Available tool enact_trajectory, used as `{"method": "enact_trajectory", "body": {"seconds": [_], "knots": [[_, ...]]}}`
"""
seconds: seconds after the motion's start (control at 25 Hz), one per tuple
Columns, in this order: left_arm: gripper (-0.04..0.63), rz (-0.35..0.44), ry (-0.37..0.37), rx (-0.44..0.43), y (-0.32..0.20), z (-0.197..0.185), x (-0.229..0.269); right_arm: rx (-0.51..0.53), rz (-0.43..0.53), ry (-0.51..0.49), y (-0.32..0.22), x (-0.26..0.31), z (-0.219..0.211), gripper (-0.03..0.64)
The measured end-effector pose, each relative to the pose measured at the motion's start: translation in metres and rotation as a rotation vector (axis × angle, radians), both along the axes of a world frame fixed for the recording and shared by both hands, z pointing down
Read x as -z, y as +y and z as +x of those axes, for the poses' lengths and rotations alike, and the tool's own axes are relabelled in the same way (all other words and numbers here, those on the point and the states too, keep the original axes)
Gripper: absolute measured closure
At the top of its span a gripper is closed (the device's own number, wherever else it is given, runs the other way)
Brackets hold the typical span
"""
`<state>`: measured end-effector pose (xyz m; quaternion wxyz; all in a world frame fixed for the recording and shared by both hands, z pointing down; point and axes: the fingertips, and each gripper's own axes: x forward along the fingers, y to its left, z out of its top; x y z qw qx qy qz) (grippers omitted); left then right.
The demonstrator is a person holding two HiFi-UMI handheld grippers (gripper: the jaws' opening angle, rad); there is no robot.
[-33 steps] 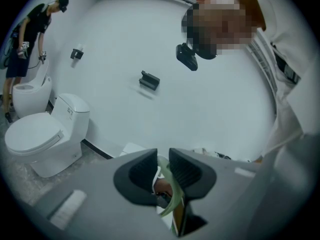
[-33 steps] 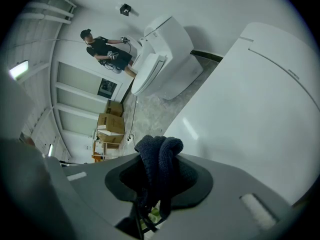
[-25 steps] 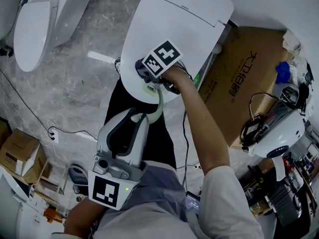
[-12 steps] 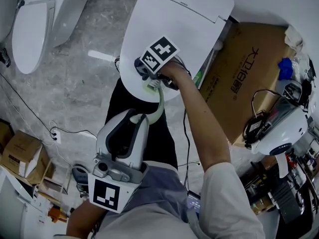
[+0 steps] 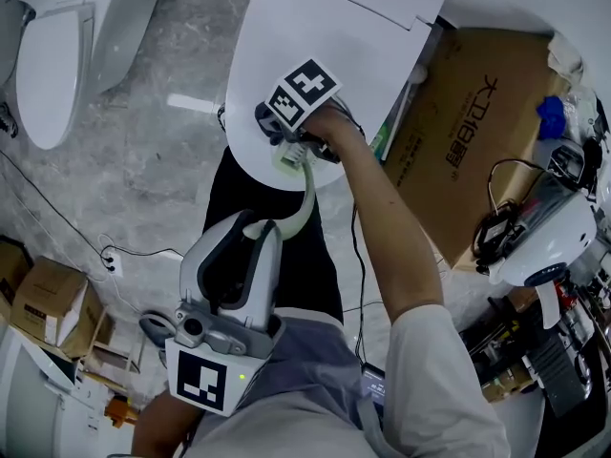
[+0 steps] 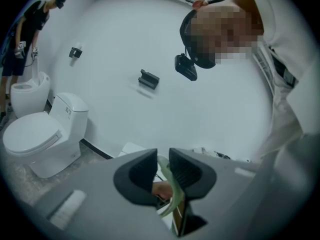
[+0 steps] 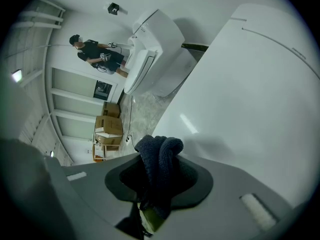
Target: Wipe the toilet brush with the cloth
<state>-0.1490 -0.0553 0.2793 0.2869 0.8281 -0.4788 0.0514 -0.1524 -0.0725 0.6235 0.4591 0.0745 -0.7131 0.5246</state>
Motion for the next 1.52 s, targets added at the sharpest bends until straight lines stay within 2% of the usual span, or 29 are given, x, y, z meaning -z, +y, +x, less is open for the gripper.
{"method": "enact_trajectory", "body": {"seconds": [0.48, 1.08, 1.24, 1.52], "knots": [[0.595, 0.003, 0.001, -0.002, 0.000, -0.001, -0.001, -0.059, 0.009, 0.017, -0.006, -0.013, 0.006, 0.500], [0.595, 0.003, 0.003, 0.002, -0.001, 0.002, -0.001, -0.196, 0.047, 0.035, -0.017, -0.025, 0.022, 0.500], [0.595, 0.030, -0.002, 0.010, -0.007, 0.003, 0.002, -0.241, 0.061, 0.032, -0.021, -0.028, 0.028, 0.500], [0.595, 0.017, 0.000, 0.024, -0.010, 0.005, 0.001, -0.303, 0.088, 0.047, -0.026, -0.032, 0.044, 0.499]]}}
